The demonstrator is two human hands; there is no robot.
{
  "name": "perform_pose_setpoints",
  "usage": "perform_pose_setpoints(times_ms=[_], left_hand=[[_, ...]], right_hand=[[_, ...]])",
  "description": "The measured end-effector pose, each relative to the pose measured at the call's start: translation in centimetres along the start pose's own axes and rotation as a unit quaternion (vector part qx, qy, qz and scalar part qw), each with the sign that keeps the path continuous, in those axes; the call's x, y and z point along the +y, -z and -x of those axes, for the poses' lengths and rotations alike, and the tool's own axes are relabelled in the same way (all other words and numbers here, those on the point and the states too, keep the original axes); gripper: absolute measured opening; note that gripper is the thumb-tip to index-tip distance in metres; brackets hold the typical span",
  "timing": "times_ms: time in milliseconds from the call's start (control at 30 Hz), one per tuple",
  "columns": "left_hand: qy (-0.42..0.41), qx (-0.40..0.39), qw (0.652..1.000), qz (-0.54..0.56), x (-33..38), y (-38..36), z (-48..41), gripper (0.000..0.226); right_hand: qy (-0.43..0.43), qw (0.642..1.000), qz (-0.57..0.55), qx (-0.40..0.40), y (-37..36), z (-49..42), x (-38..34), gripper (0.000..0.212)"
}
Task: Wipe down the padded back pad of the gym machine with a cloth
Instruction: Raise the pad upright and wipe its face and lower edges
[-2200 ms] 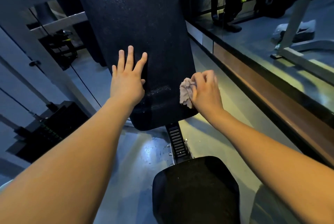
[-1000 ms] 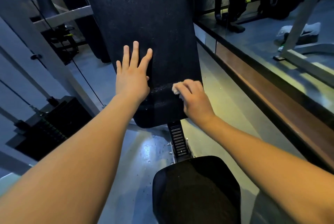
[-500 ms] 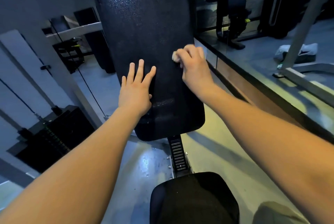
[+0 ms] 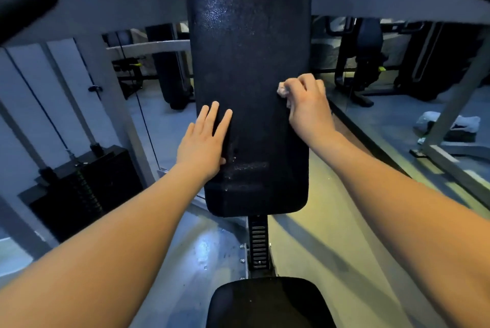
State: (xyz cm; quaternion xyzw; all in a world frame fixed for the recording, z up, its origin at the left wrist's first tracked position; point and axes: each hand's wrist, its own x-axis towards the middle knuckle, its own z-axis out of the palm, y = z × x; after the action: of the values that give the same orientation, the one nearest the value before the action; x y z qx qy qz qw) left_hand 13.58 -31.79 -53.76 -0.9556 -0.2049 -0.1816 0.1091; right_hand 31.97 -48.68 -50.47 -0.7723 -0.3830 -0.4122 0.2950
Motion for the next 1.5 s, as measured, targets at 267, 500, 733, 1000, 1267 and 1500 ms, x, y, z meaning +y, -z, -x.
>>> perform_pose_setpoints(times_ms=[267,500,733,1000,1267,1500], left_hand=[[0.007,0.009,1.000,-0.014,0.2,-1.2,-0.5,0.117],[0.015,0.003,1.000,-0.001,-0.2,-1.3,-0.5,0.119],[0.011,0.005,1.000,0.000,-0.3,-1.9,-0.5,0.120],[0.008,0.018,1.000,-0.007,-0.6,-2.6,-0.8,0.124],[0.004,0.044,0.999,0.026,-1.0,-3.8,-0.1,0.113],[0.024,0.056,0.998,0.030,-0.8,-4.3,0.4,0.105]], right_hand=[[0.127,0.981,-0.041,-0.143,-1.7,11.9,-0.7,0.037],[0.051,0.998,0.004,0.020,-0.3,-2.8,-1.4,0.026],[0.141,0.987,-0.031,-0.072,-2.8,5.2,-3.5,0.030],[0.132,0.990,0.005,-0.051,-0.3,-2.5,-2.0,0.022],[0.177,0.979,-0.014,-0.096,-3.1,4.9,-4.5,0.039],[0.143,0.990,0.003,-0.023,-0.8,-2.3,-3.2,0.031]])
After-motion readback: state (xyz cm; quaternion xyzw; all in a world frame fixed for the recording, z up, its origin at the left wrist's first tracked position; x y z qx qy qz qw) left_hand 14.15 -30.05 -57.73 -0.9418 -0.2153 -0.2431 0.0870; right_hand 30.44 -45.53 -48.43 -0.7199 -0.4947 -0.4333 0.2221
